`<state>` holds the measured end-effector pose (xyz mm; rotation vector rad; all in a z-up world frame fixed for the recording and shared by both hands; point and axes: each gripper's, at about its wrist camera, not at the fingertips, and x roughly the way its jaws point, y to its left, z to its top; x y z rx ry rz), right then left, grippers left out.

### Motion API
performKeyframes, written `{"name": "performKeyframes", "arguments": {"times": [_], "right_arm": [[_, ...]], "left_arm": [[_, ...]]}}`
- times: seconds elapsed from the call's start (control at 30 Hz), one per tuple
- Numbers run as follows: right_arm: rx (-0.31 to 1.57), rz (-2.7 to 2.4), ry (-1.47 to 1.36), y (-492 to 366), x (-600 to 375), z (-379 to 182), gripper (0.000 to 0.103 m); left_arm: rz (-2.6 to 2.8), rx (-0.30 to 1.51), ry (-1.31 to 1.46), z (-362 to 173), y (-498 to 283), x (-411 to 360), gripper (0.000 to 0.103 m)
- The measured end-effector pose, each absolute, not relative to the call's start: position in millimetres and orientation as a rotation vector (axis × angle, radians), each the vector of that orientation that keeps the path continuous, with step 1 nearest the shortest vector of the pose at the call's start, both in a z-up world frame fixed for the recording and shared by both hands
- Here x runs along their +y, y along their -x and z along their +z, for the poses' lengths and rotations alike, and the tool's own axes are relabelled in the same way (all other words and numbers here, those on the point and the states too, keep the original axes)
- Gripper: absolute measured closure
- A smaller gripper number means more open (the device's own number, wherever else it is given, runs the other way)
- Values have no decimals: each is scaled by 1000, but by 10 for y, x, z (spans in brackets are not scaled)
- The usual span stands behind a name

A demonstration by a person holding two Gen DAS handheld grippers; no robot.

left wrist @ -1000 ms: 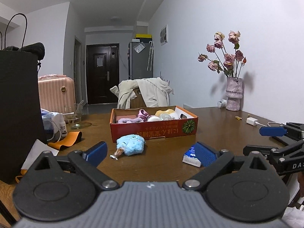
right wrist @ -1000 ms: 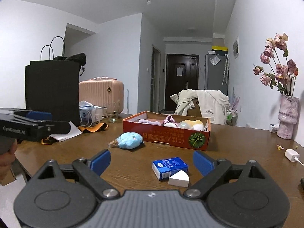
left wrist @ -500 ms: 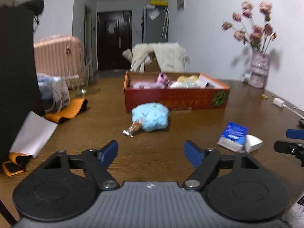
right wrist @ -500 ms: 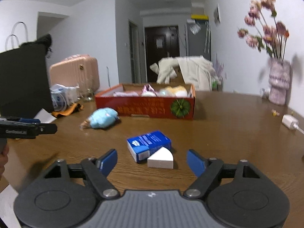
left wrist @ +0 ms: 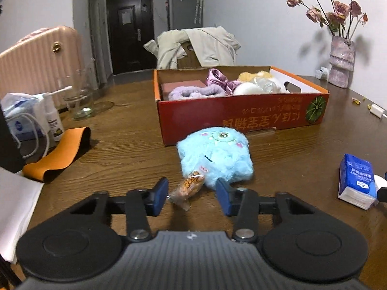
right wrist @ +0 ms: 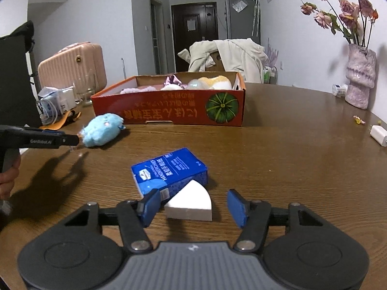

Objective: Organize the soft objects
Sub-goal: 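Move the left gripper to the wrapped snack while the right grasps the white foam wedge, then close the left gripper on the wrapped snack and carry it into the box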

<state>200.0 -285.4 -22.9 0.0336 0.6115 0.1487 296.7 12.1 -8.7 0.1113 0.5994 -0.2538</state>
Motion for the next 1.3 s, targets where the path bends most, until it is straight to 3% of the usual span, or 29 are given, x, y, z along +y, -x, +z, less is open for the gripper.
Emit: {"name": "performKeyframes", "arguments": {"times": [0.03, 0.1, 0.13, 0.3, 0.93, 0.97, 1.1, 1.3], "right_arm": [[617, 150, -35, -2021, -2854, -237, 51], [631, 162, -39, -2054, -2852, -249, 60], [635, 174, -43, -2065, -2848, -251, 66], [631, 166, -36, -2050, -2835, -232, 68], [470, 204, -49, -1118, -2899, 235, 68], [470, 211, -50, -1099, -2896, 237, 68], [465, 223, -54, -1096, -2889, 236, 68], [483, 218, -58, -1254, -2875, 208, 68]], "left_arm": [[-264, 605, -114, -101, -2990, 121, 73], [-275, 607, -121, -122, -3009, 106, 92], [-285, 610, -130, -129, -3006, 93, 91], [-278, 602, -141, -117, -2962, 83, 94], [-263, 466, 24, 419, -1557, 138, 94], [-254, 464, 16, 410, -1553, 130, 90], [-230, 498, -59, 307, -1806, 95, 60], [-215, 580, -147, 77, -2530, 51, 60]]}}
